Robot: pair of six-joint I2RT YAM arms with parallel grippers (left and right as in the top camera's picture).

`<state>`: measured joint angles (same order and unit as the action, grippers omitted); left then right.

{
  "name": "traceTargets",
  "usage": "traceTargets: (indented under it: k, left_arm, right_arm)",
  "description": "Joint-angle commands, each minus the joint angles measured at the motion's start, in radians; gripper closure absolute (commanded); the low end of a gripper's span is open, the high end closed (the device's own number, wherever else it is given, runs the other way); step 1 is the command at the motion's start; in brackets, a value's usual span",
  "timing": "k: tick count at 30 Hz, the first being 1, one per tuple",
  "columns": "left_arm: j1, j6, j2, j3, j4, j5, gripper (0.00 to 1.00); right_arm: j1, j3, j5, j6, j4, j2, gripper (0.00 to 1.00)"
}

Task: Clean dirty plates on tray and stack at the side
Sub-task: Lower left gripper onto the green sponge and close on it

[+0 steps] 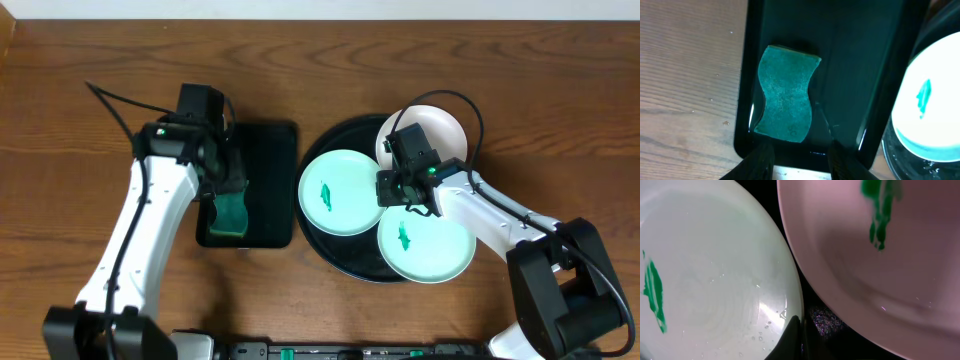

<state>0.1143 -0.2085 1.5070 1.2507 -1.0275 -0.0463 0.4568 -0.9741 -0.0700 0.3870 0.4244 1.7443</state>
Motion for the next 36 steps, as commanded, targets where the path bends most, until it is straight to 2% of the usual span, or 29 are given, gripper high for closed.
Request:
traceTargets:
  k: [1,12,16,21,24,36]
  left_arm:
    - [0.004,0.011,0.044,-0.009,0.001,0.009,0.63]
    - [0.004,0.003,0.154,-0.011,0.003,0.01,0.63]
    - [0.004,-0.084,0.175,-0.032,0.018,0.058,0.62]
    - [0.004,-0.112,0.177,-0.083,0.078,0.066,0.61]
    - [0.004,-0.112,0.177,-0.117,0.125,0.066,0.57]
    - [0.004,-0.111,0.177,-0.215,0.274,0.066,0.57]
  right_arm:
    - [0.009,0.005,0.016,0.003,-0.006,0.009,0.99]
    - [0.009,0.005,0.016,0.003,-0.006,0.009,0.99]
    - [0.009,0.005,0.016,0.003,-0.006,0.009,0.99]
    - [0.009,0.005,0.016,0.003,-0.006,0.009,0.99]
    - [0.009,0.005,0.016,0.003,-0.006,0.009,0.97]
    - [0.009,0.005,0.016,0.003,-0.006,0.009,0.97]
